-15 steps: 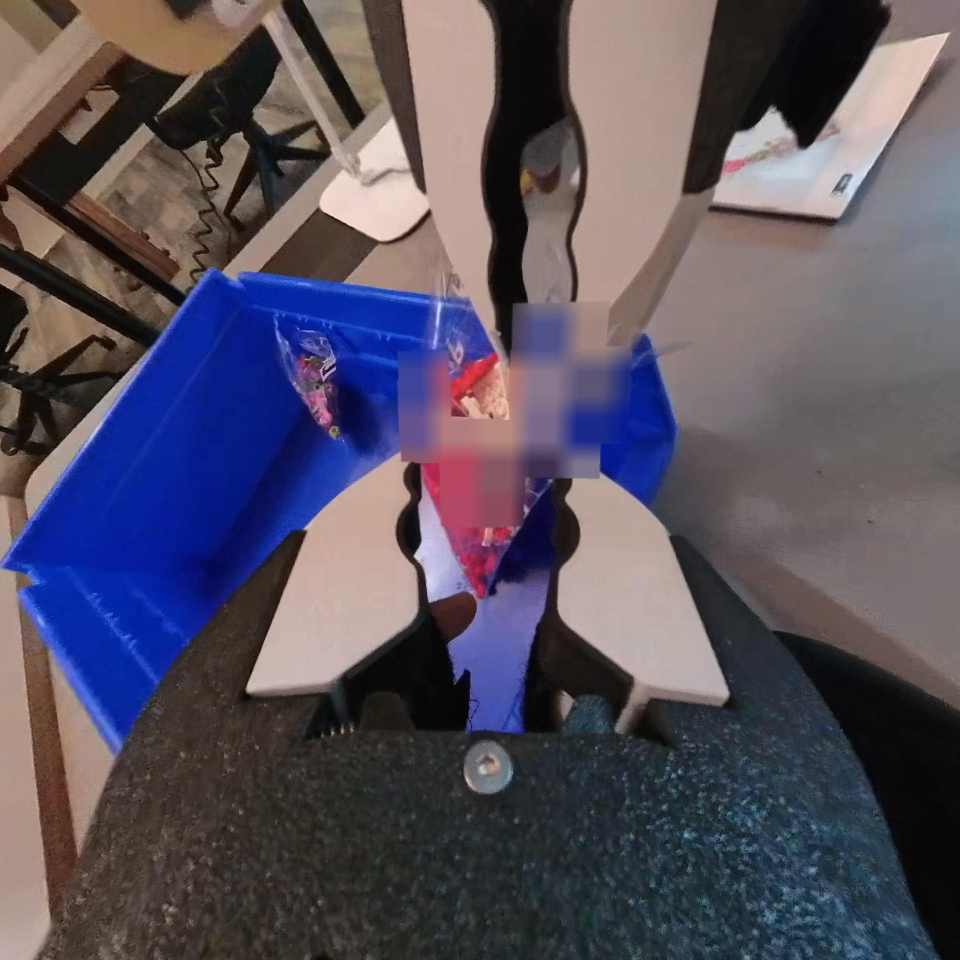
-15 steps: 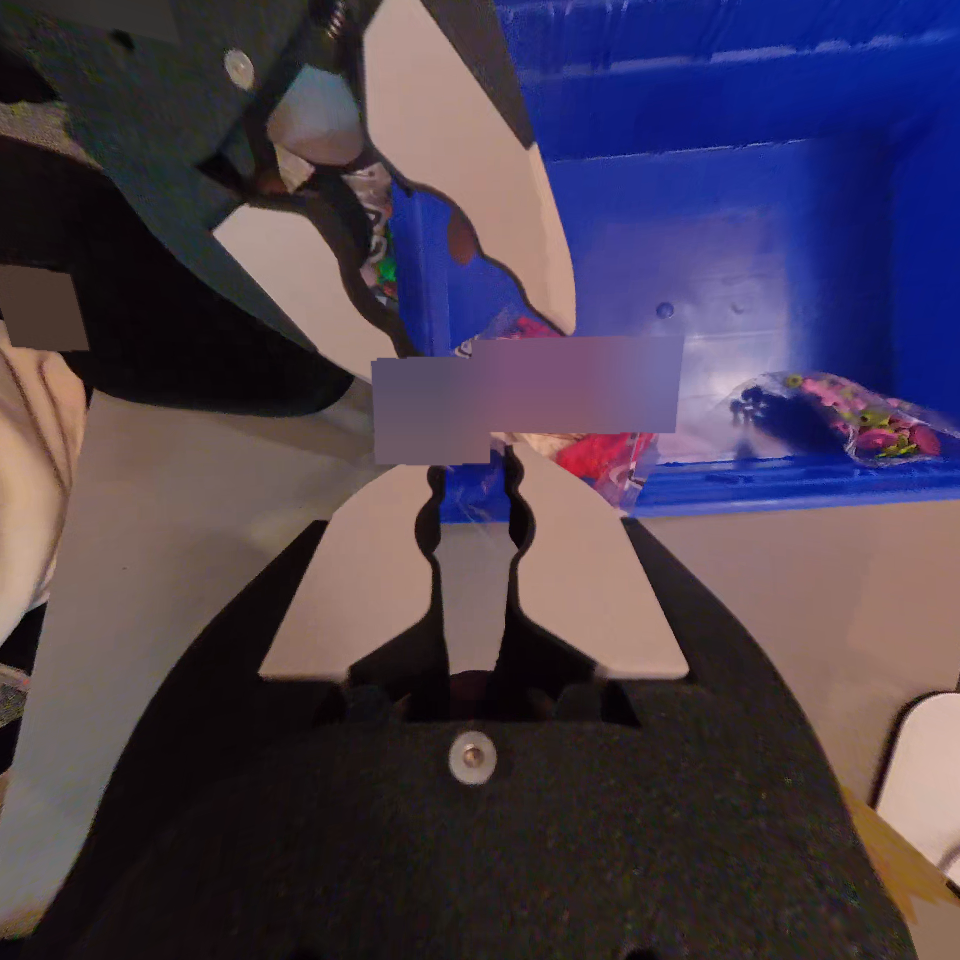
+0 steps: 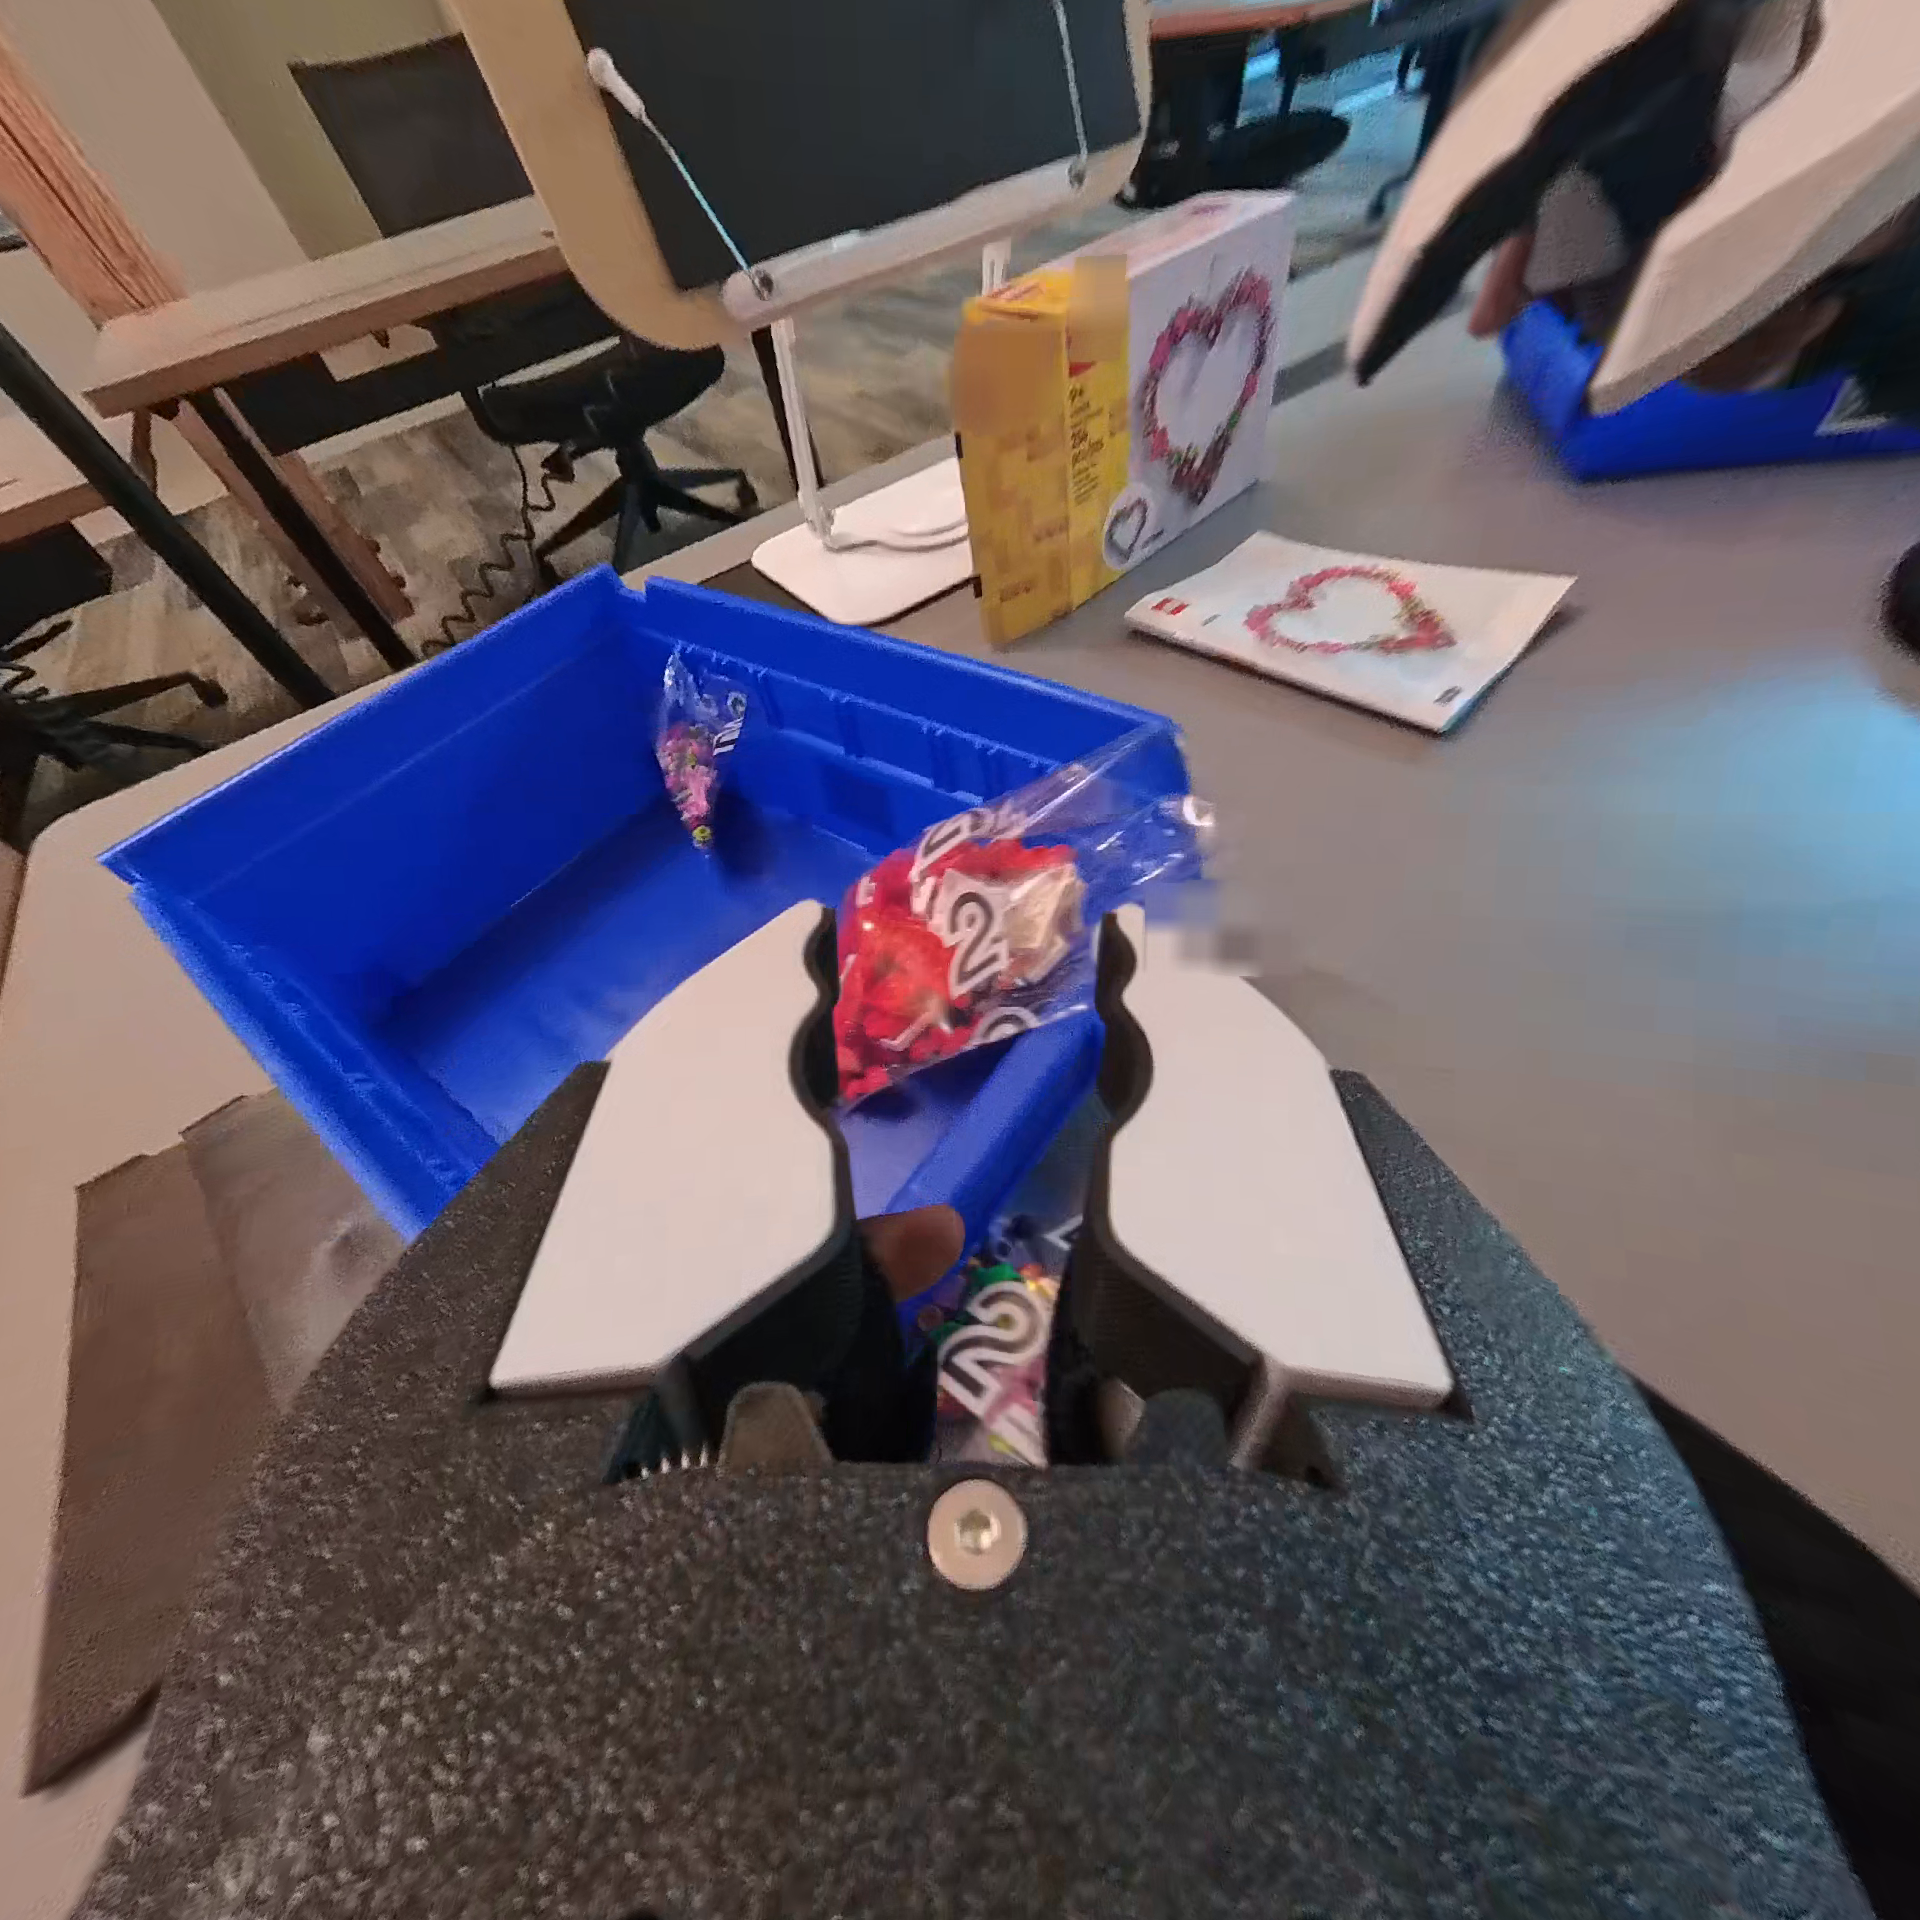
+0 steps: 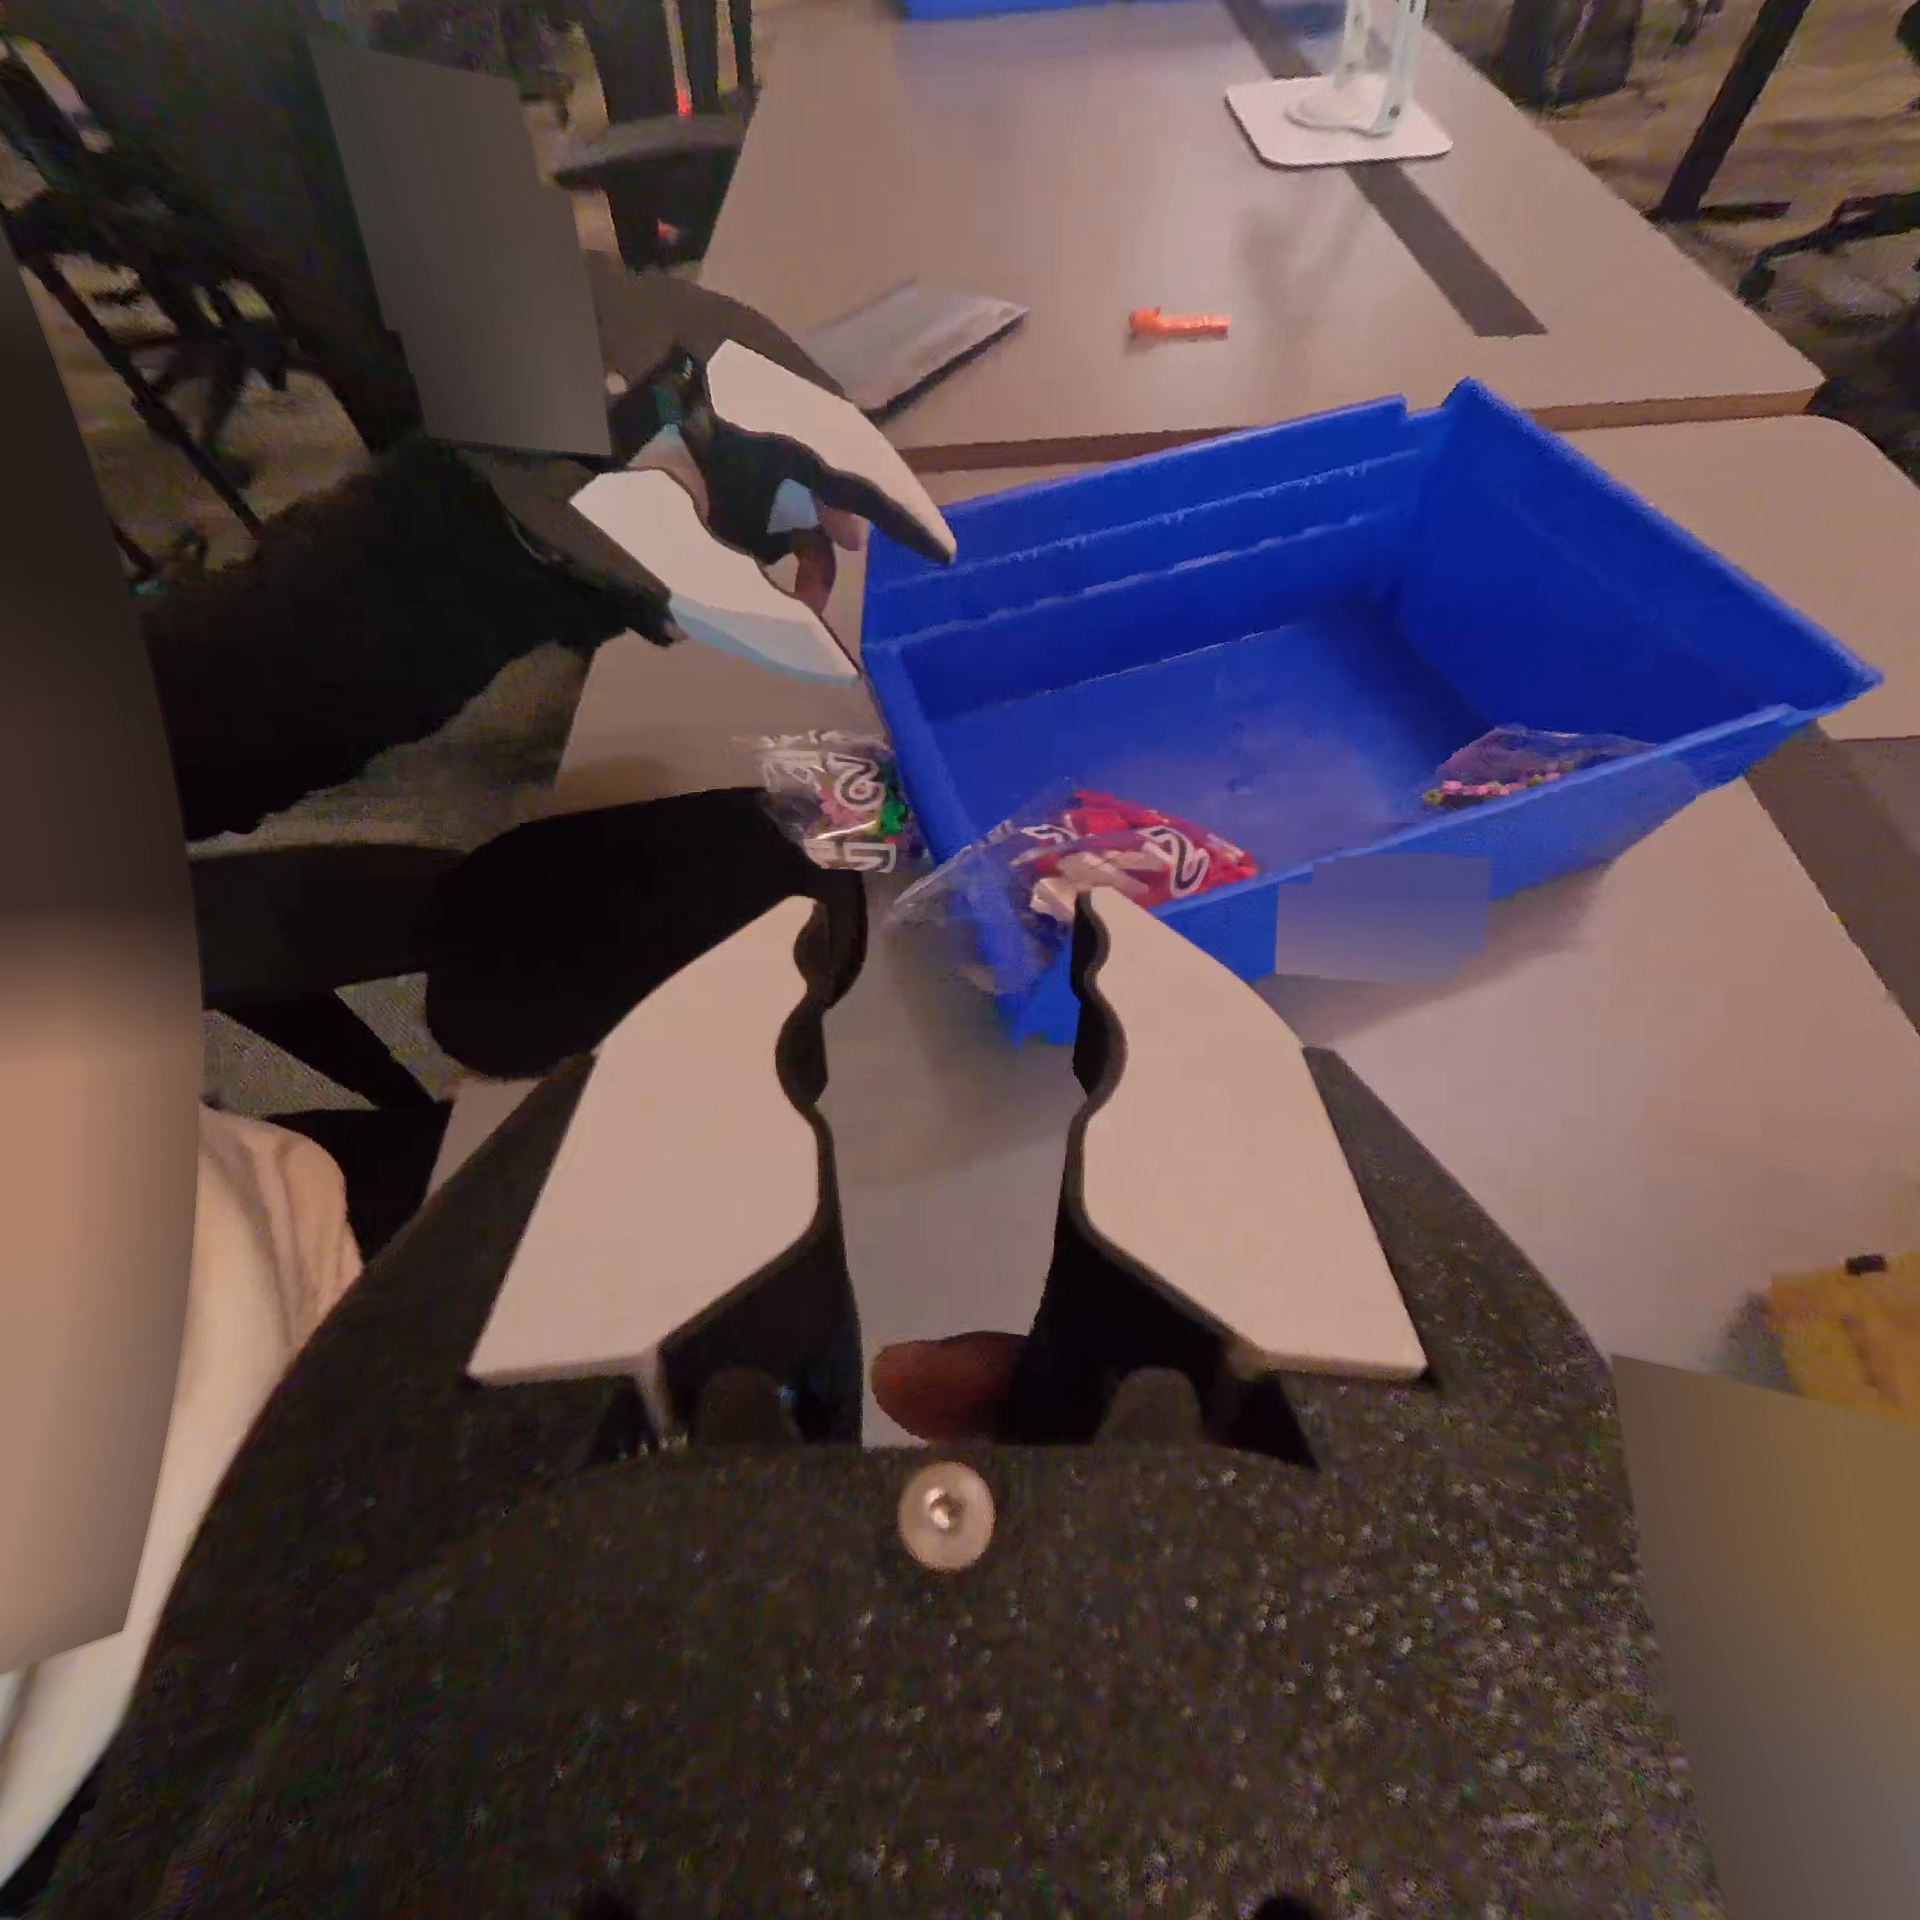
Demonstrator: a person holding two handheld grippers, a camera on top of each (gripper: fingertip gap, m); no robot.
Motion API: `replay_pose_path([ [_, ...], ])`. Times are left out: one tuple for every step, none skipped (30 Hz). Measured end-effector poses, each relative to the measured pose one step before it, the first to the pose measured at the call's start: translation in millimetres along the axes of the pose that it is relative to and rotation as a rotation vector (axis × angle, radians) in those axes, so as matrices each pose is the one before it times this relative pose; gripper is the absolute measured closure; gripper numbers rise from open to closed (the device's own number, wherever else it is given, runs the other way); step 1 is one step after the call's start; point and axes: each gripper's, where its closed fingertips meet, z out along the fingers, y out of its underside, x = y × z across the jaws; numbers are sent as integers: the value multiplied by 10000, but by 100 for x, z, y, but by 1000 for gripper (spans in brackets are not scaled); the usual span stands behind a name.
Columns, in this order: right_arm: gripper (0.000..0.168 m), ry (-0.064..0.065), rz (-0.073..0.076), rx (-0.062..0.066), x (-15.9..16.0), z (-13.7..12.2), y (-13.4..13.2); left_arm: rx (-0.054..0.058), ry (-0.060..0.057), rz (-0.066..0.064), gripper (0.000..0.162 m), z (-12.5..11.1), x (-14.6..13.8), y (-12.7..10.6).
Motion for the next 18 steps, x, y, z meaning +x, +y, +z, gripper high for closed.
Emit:
replay_pose_path([
  [121, 49, 372, 469, -878, -945, 180, 270, 27, -199, 114, -589, 474, -175],
  [118, -62, 422, 587, -1129, -1054, 108, 323, -2, -231, 115, -622, 480, -245],
  [117, -140, 415, 668, -1316, -1132, 53, 346, -36, -268, 114, -691, 470, -287],
  [111, -99, 381, 756, -1324, -1182, 6, 423, 16, -297, 114, -749, 589, -395],
  [102, -47, 269, 710, -1270, -1232, 88, 578, 144, -407, 112, -772, 825, -642],
  [92, 100, 175, 576, -1059, -1322, 288, 682, 269, -547, 111, -767, 1045, -775],
  [82, 299, 98, 506, -757, -1413, 427, 692, 309, -641, 111, -754, 1111, -784],
  [72, 333, 6, 458, -648, -1504, 467, 666, 289, -719, 111, -705, 1049, -738],
  [63, 444, -38, 330, -421, -1602, 554, 540, 295, -773, 111, -645, 987, -532],
  [53, 607, -167, 187, -114, -1712, 611, 323, 323, -760, 109, -535, 924, -197],
  [44, 692, -313, 128, 124, -1847, 595, 137, 241, -667, 102, -413, 769, 96],
  [35, 764, -389, 133, 330, -1913, 478, 64, -14, -472, 93, -295, 360, 234],
  [38, 833, -421, 107, 543, -1893, 403, 92, -296, -125, 82, -186, -24, 218],
  [39, 837, -390, 12, 704, -1845, 404, 27, -324, 267, 76, -147, -5, 304],
  [39, 817, -235, -77, 825, -1769, 393, -134, -368, 393, 76, -52, -47, 455],
  [37, 793, -55, -180, 940, -1683, 469, -176, -492, 324, 71, 66, -220, 451],
  [33, 662, -2, -216, 838, -1606, 493, -87, -387, 267, 64, 165, -68, 286],
  [29, 575, -6, -131, 749, -1592, 373, 60, -226, 183, 57, 234, 152, 87],
])
